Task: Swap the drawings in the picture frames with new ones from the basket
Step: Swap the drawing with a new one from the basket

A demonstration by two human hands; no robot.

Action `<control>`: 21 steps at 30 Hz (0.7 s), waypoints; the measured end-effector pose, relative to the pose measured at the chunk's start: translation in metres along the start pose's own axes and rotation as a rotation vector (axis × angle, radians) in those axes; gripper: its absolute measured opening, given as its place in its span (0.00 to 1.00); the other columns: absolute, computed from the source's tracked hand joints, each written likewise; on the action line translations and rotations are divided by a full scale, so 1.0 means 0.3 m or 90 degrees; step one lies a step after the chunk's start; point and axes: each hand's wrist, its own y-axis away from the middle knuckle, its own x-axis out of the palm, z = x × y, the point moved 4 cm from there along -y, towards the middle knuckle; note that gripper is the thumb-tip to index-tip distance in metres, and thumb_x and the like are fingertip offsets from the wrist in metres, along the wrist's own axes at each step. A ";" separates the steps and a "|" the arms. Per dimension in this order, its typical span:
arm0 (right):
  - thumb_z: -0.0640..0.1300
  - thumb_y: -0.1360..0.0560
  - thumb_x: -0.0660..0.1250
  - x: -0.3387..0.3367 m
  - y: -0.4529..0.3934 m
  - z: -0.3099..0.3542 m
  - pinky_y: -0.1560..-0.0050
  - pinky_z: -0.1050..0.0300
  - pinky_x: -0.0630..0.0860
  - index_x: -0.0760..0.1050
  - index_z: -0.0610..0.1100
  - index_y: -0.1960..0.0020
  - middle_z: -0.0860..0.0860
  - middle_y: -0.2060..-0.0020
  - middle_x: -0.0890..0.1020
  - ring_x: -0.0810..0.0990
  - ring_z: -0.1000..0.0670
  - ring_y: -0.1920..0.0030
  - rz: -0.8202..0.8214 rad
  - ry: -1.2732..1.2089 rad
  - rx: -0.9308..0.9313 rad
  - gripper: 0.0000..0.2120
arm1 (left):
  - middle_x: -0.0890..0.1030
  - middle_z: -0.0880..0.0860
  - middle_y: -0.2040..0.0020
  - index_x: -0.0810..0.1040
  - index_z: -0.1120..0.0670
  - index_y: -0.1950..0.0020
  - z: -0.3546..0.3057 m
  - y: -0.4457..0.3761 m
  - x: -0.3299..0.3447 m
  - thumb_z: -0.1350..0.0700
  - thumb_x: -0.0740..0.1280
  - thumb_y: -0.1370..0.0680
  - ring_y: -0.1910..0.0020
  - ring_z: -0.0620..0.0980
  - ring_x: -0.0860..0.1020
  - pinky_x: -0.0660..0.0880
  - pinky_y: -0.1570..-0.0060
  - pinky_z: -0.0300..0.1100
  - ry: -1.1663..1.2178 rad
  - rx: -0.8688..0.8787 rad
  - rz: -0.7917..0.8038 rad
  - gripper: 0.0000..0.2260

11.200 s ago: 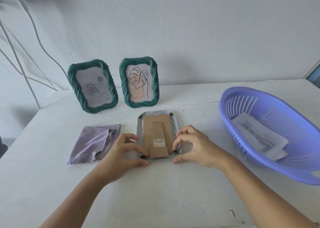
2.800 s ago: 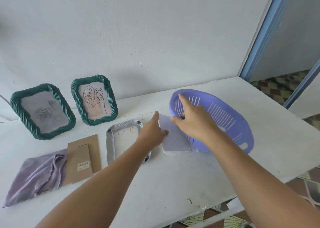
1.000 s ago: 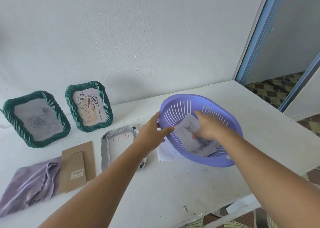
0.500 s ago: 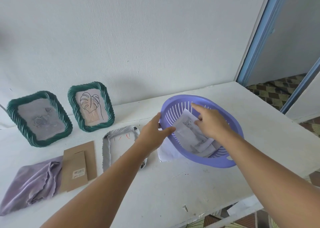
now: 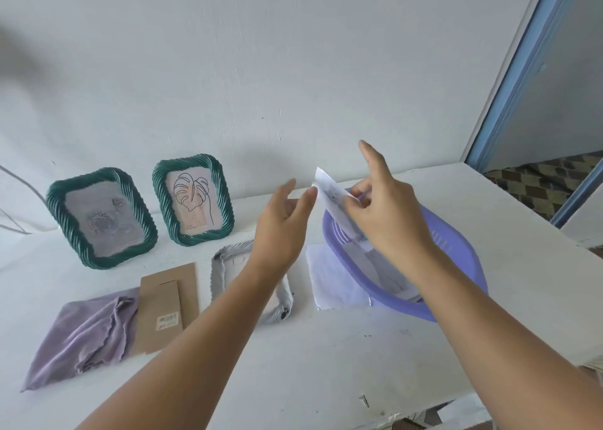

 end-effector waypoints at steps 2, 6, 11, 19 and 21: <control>0.48 0.22 0.72 0.042 0.015 0.069 0.55 0.51 0.79 0.55 0.55 0.19 0.60 0.60 0.82 0.81 0.56 0.59 0.018 -0.009 -0.041 0.38 | 0.86 0.41 0.50 0.70 0.46 0.26 -0.014 0.005 -0.048 0.33 0.64 0.22 0.56 0.38 0.83 0.74 0.52 0.40 0.077 -0.033 0.000 0.29; 0.44 0.23 0.72 0.153 0.039 0.163 0.52 0.47 0.79 0.52 0.58 0.19 0.57 0.55 0.83 0.82 0.51 0.55 0.089 -0.008 -0.108 0.41 | 0.86 0.41 0.55 0.74 0.49 0.28 0.018 0.002 -0.141 0.37 0.70 0.23 0.60 0.39 0.83 0.71 0.56 0.41 0.171 -0.115 -0.059 0.27; 0.57 0.27 0.75 0.249 0.052 0.188 0.38 0.54 0.72 0.58 0.57 0.20 0.55 0.41 0.79 0.75 0.51 0.40 0.146 -0.034 -0.142 0.41 | 0.83 0.47 0.56 0.77 0.47 0.31 0.102 -0.021 -0.292 0.51 0.70 0.21 0.66 0.40 0.79 0.72 0.62 0.37 0.172 -0.140 -0.146 0.18; 0.53 0.19 0.68 0.425 0.075 0.143 0.35 0.69 0.65 0.72 0.67 0.30 0.64 0.31 0.74 0.70 0.67 0.34 0.402 -0.330 0.066 0.20 | 0.81 0.45 0.65 0.80 0.41 0.40 0.223 -0.033 -0.475 0.56 0.70 0.20 0.70 0.42 0.75 0.68 0.58 0.42 0.130 -0.188 -0.079 0.13; 0.47 0.19 0.69 0.470 0.096 0.141 0.41 0.72 0.69 0.79 0.62 0.34 0.66 0.37 0.80 0.75 0.68 0.37 0.423 -0.420 0.093 0.16 | 0.79 0.43 0.68 0.80 0.41 0.38 0.236 -0.028 -0.489 0.57 0.70 0.20 0.72 0.41 0.74 0.68 0.56 0.43 0.131 -0.199 -0.076 0.14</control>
